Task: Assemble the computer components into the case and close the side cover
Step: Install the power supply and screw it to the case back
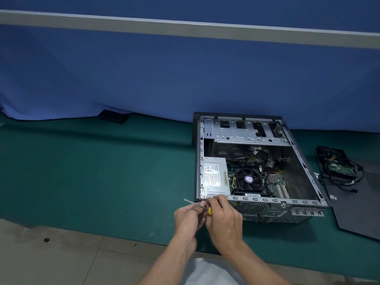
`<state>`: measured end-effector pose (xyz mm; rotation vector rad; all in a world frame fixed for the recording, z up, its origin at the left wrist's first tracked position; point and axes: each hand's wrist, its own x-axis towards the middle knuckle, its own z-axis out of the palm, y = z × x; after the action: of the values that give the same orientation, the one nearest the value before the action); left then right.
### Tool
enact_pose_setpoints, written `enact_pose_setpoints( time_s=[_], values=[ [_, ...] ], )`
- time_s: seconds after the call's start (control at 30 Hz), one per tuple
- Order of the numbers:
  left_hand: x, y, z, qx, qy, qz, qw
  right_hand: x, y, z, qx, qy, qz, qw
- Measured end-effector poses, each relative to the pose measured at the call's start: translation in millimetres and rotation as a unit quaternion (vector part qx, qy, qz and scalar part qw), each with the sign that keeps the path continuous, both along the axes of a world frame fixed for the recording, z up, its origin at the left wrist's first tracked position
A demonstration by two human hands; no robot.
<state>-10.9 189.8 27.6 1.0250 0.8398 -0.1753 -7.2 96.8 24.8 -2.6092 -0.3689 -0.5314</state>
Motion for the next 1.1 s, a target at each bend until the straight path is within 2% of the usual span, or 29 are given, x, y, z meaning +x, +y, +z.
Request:
enact_pose_setpoints(
  time_s=[0.27, 0.33, 0.47, 0.63, 0.8, 1.1],
  values=[
    [2.4, 0.5, 9.3, -0.028, 0.014, 0.007, 0.999, -2.2, 6.0, 16.3, 0.042, 0.164, -0.064, 0.984],
    [1.6, -0.2, 11.6, -0.031, 0.012, 0.006, 0.999, -2.0, 5.1, 19.7, 0.084, 0.190, -0.063, 0.976],
    [1.7, -0.9, 15.1, -0.040, 0.020, 0.015, 0.999, -18.5, -0.7, 29.4, 0.227, 0.298, -0.067, 0.925],
    [1.2, -0.7, 20.4, -0.061, 0.021, 0.018, 0.998, -44.2, -11.4, 26.4, 0.287, 0.397, -0.075, 0.869],
    [0.8, -1.7, 25.2, -0.092, 0.023, 0.029, 0.995, -49.8, -11.9, 24.0, 0.301, 0.426, -0.085, 0.849],
    [-0.1, -2.7, 28.2, -0.110, 0.026, 0.041, 0.993, -48.4, -10.0, 22.6, 0.306, 0.441, -0.098, 0.838]
  ],
)
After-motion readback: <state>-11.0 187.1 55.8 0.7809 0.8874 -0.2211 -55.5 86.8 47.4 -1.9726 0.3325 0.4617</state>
